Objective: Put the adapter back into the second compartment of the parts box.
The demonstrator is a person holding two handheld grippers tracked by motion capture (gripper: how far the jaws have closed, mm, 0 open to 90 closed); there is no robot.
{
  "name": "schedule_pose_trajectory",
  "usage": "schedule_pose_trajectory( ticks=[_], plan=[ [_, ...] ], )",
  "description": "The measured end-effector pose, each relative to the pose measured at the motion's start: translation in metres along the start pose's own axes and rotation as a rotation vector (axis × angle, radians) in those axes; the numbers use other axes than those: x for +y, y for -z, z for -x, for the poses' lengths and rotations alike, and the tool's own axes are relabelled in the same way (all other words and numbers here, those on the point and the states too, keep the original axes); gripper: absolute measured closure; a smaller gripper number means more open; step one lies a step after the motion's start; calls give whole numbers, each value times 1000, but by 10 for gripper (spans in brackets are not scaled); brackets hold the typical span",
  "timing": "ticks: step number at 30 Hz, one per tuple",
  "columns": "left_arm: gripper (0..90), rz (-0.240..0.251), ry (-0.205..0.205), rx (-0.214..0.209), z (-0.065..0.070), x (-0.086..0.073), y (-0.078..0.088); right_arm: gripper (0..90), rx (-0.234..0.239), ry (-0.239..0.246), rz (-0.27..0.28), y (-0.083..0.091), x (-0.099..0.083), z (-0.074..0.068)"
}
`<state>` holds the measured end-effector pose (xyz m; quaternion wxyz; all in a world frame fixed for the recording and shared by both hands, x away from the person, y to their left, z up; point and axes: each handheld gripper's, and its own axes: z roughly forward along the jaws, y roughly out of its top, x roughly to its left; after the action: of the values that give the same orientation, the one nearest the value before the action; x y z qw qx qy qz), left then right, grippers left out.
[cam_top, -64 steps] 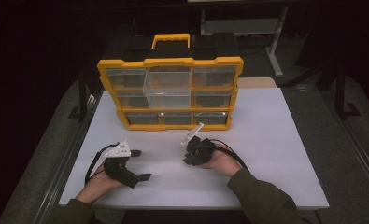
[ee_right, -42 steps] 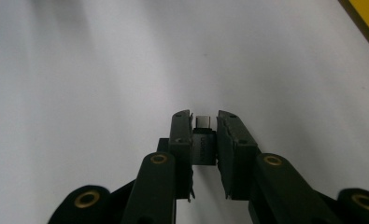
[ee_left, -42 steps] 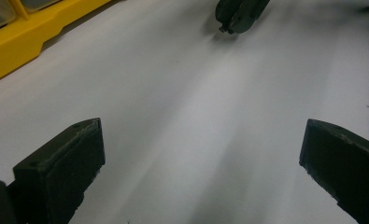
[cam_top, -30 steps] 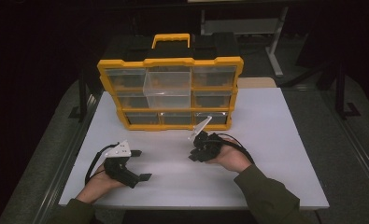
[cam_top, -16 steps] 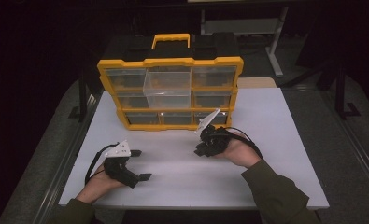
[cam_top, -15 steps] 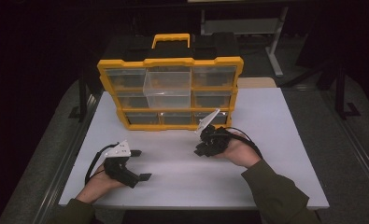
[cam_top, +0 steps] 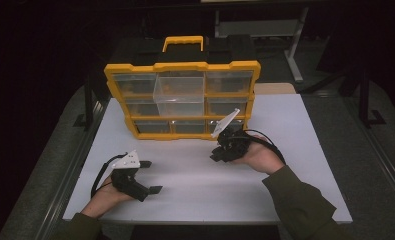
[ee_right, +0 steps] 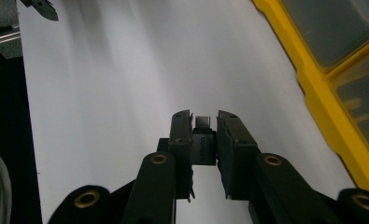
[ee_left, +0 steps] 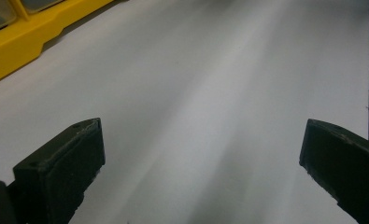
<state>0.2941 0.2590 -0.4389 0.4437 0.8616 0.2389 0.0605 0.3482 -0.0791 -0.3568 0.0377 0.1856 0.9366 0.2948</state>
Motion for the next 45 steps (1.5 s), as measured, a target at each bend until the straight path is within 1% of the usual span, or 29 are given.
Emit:
schedule_pose_trajectory(
  ticks=[8,12,14,28,35,38,45],
  plan=[
    [0,1,0,-1,0,0,0,752,-2,4,9,10,5,2],
    [0,-2,-2,0,0,0,0,752,-4,11,2,15,7,2],
    [0,0,-1,-1,0,0,0,752,-8,7,0,18,9,2],
    [0,-1,3,1,0,0,0,752,-11,27,11,42,20,8],
    [0,-1,2,-1,0,0,0,752,-6,21,25,53,24,12],
    [0,-1,2,-1,0,0,0,752,-5,19,22,57,26,13],
    [0,1,4,-1,0,0,0,752,-3,13,39,69,32,16]
  ],
)
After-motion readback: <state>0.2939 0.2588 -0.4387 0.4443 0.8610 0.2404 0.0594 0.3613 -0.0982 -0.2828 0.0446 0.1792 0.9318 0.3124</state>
